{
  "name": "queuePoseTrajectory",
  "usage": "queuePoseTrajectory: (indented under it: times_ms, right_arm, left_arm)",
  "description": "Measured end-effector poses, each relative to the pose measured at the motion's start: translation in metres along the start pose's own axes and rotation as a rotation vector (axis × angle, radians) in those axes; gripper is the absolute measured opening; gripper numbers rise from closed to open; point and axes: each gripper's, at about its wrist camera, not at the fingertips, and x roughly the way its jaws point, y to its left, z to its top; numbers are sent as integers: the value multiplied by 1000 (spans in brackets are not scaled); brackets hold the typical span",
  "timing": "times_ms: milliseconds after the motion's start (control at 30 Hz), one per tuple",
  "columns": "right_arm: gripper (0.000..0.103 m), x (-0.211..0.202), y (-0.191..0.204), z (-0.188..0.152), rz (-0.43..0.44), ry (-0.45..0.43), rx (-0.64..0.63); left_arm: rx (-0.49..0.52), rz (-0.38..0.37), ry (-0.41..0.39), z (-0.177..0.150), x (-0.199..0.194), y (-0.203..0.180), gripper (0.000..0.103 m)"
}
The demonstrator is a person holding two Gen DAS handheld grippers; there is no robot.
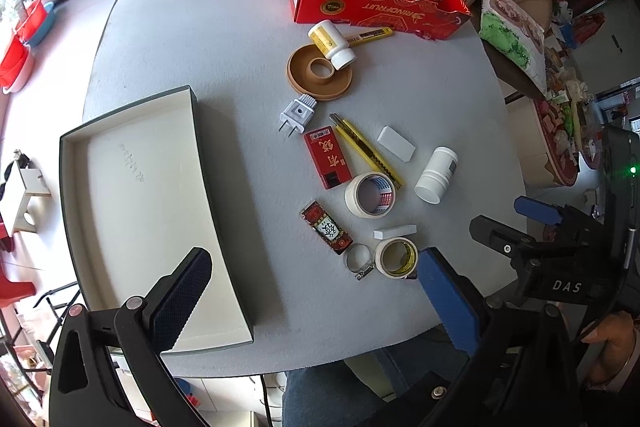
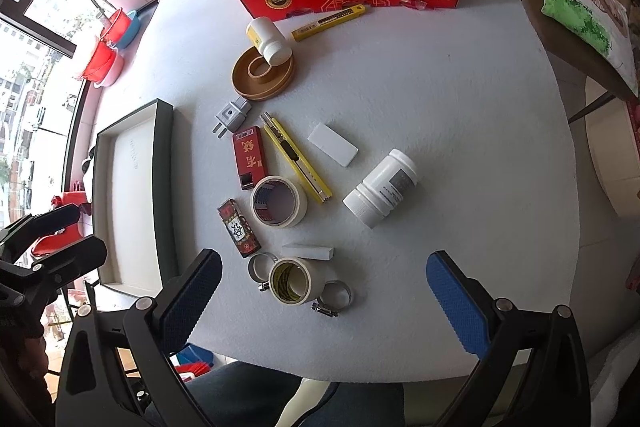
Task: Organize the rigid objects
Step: 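Move both tools toward the snack packet and white bottle on the table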
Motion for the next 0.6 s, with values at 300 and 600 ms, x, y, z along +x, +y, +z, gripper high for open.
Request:
queuePoseTrajectory:
  times_ms: [300, 600]
  right_arm:
    - [103, 9, -8, -6, -11, 39, 25]
    - [103, 24, -19, -12, -4, 98, 63]
  left_arm:
    - [29, 8, 13, -1, 14, -7, 103]
    - [24, 19, 29, -2, 26, -4, 103]
